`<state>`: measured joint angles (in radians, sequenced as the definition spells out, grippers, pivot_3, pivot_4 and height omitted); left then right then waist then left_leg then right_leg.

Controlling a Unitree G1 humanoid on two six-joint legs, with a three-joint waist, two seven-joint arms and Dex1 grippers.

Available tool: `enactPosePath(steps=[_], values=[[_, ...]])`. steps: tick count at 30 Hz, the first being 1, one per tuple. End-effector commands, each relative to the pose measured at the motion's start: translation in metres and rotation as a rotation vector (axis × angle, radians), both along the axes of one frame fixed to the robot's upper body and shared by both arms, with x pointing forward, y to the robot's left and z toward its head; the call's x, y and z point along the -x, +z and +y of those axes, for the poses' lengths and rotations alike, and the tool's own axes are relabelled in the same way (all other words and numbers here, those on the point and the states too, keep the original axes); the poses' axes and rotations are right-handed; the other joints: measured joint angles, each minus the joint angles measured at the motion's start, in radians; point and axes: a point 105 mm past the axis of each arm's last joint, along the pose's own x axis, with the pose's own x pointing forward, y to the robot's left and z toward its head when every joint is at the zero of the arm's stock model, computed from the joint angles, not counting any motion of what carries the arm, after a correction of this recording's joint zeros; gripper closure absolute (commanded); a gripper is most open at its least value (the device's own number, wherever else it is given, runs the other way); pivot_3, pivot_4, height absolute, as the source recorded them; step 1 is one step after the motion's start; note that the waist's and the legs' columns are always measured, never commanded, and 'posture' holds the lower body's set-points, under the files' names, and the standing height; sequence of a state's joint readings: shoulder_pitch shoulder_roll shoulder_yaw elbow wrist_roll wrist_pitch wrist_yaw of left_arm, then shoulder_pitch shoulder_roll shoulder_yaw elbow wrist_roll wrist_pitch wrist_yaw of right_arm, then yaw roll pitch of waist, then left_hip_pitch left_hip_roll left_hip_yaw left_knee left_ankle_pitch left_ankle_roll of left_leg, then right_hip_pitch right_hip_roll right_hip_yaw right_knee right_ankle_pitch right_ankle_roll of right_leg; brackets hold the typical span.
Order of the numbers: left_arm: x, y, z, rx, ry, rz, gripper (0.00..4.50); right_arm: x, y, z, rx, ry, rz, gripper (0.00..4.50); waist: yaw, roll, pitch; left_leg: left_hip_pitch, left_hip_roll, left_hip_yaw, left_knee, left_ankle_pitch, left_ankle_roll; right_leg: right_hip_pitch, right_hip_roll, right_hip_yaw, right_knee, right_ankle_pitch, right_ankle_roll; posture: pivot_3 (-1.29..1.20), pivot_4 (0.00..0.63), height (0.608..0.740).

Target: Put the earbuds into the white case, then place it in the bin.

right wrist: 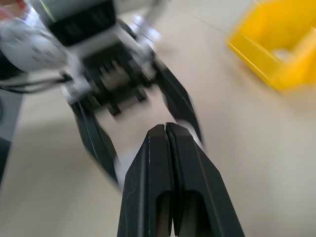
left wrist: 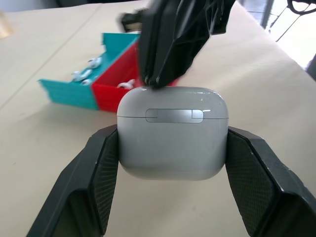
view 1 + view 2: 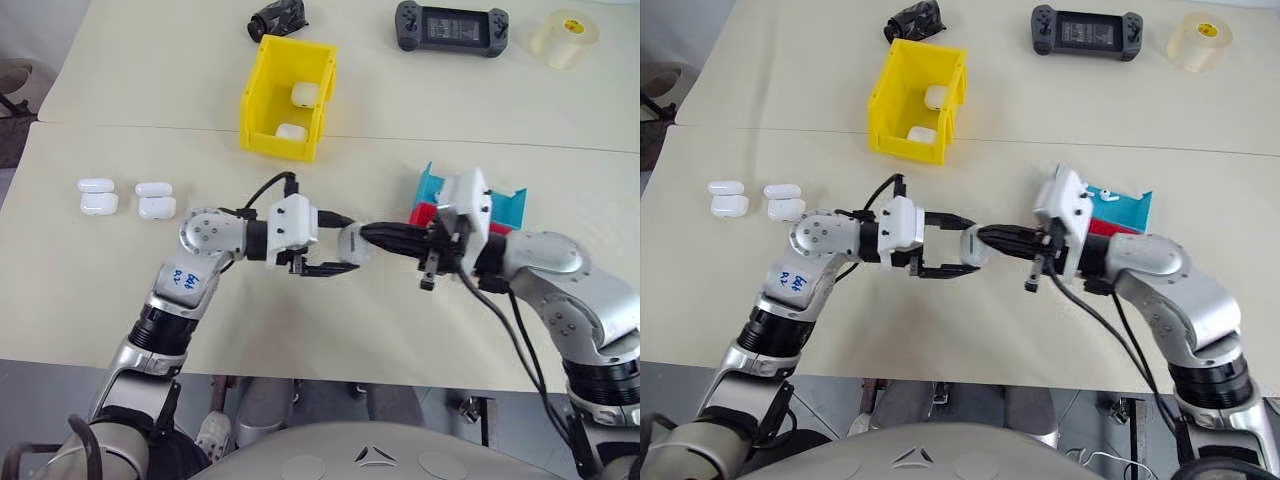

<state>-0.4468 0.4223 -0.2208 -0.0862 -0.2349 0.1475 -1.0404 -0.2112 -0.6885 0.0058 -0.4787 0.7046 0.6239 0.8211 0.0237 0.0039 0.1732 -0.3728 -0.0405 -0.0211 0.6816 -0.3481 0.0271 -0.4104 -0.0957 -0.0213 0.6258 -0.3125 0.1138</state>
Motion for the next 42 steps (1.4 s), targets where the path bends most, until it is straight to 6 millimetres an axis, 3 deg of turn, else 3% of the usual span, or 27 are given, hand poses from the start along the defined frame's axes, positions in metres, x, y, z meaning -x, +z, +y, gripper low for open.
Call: enactPosePath(steps=[1, 6, 10, 14, 19, 22, 25, 27, 31, 37, 39, 42], values=[[0.003, 0.020, 0.005, 0.116, 0.048, -0.016, 1.70, 0.009, 0.013, -0.012, -0.071, 0.024, -0.065, 4.45, 0.000, 0.000, 0.000, 0.000, 0.000, 0.000, 0.000, 0.000, 0.000, 0.000, 0.000, 0.000, 0.000, 0.000, 0.000, 0.00, 0.150, 0.740], [-0.019, 0.036, 0.024, 0.304, 0.277, 0.042, 1.70, 0.009, 0.030, -0.039, -0.235, -0.081, -0.087, 4.29, -0.001, 0.000, 0.000, 0.001, 0.000, 0.001, 0.000, 0.000, 0.000, 0.000, 0.000, 0.001, 0.001, 0.000, 0.000, 0.00, 0.150, 0.740], [-0.058, 0.066, 0.058, 0.480, 0.555, -0.015, 1.70, 0.012, 0.034, -0.069, -0.255, -0.232, -0.137, 3.18, 0.006, -0.001, 0.001, 0.001, 0.000, 0.000, 0.001, 0.000, -0.001, 0.001, 0.000, 0.000, 0.001, 0.000, 0.000, 0.00, 0.150, 0.740], [-0.096, 0.089, 0.081, 0.485, 0.715, -0.093, 1.70, 0.015, 0.036, -0.087, -0.222, -0.343, -0.207, 1.85, 0.004, -0.002, 0.001, 0.001, 0.000, 0.001, 0.001, 0.000, -0.001, 0.001, 0.001, 0.000, 0.001, 0.000, 0.001, 0.00, 0.150, 0.740], [-0.134, 0.090, 0.079, 0.412, 0.718, -0.046, 1.70, 0.017, 0.038, -0.081, -0.223, -0.352, -0.235, 0.12, 0.001, -0.002, 0.001, 0.001, -0.001, 0.003, 0.000, 0.000, -0.001, 0.000, 0.001, -0.001, 0.003, 0.001, 0.001, 0.00, 0.150, 0.740], [-0.153, 0.077, 0.074, 0.344, 0.729, 0.027, 1.70, 0.017, 0.041, -0.074, -0.230, -0.341, -0.252, 0.02, 0.003, -0.003, 0.002, 0.001, -0.001, 0.003, 0.001, 0.001, -0.001, 0.000, 0.002, -0.004, 0.002, 0.001, 0.001, 0.00, 0.150, 0.740], [-0.159, 0.075, 0.070, 0.327, 0.718, 0.037, 0.70, 0.019, 0.043, -0.067, -0.236, -0.331, -0.261, 0.00, -0.001, -0.004, 0.002, 0.001, -0.002, 0.003, 0.000, 0.001, -0.001, 0.000, 0.002, -0.007, 0.003, 0.001, 0.002, 0.00, 0.150, 0.740], [-0.157, 0.074, 0.064, 0.318, 0.682, 0.038, 0.08, 0.021, 0.043, -0.063, -0.240, -0.326, -0.263, 0.00, -0.001, -0.004, 0.003, 0.001, -0.001, 0.003, -0.001, 0.001, -0.001, -0.001, 0.002, -0.007, 0.004, 0.001, 0.002, 0.00, 0.150, 0.740], [-0.145, 0.076, 0.058, 0.294, 0.595, -0.019, 0.03, 0.021, 0.043, -0.063, -0.244, -0.328, -0.264, 0.00, 0.001, -0.005, 0.003, 0.000, -0.001, 0.003, 0.000, 0.001, -0.001, -0.001, 0.002, -0.007, 0.004, 0.001, 0.002, 0.00, 0.150, 0.740], [-0.079, 0.069, 0.057, 0.272, 0.291, -0.075, 0.03, 0.016, 0.040, -0.063, -0.232, -0.292, -0.259, 0.00, -0.010, -0.005, 0.003, 0.000, 0.000, 0.003, 0.000, 0.001, -0.001, -0.001, 0.001, 0.000, 0.003, 0.001, 0.003, 0.00, 0.150, 0.740], [-0.045, 0.050, 0.076, 0.209, 0.239, -0.060, 0.03, 0.014, 0.040, -0.062, -0.210, -0.254, -0.264, 0.00, -0.018, -0.005, 0.003, 0.000, 0.000, 0.002, 0.001, 0.001, -0.001, -0.001, 0.001, 0.001, 0.002, 0.001, 0.002, 0.00, 0.150, 0.740], [-0.011, 0.034, 0.097, 0.170, 0.241, -0.013, 0.03, 0.011, 0.039, -0.063, -0.167, -0.208, -0.271, 0.00, -0.030, -0.004, 0.003, 0.003, 0.001, 0.003, -0.001, 0.001, -0.001, 0.000, 0.001, 0.004, 0.002, 0.001, 0.001, 0.00, 0.150, 0.740]])
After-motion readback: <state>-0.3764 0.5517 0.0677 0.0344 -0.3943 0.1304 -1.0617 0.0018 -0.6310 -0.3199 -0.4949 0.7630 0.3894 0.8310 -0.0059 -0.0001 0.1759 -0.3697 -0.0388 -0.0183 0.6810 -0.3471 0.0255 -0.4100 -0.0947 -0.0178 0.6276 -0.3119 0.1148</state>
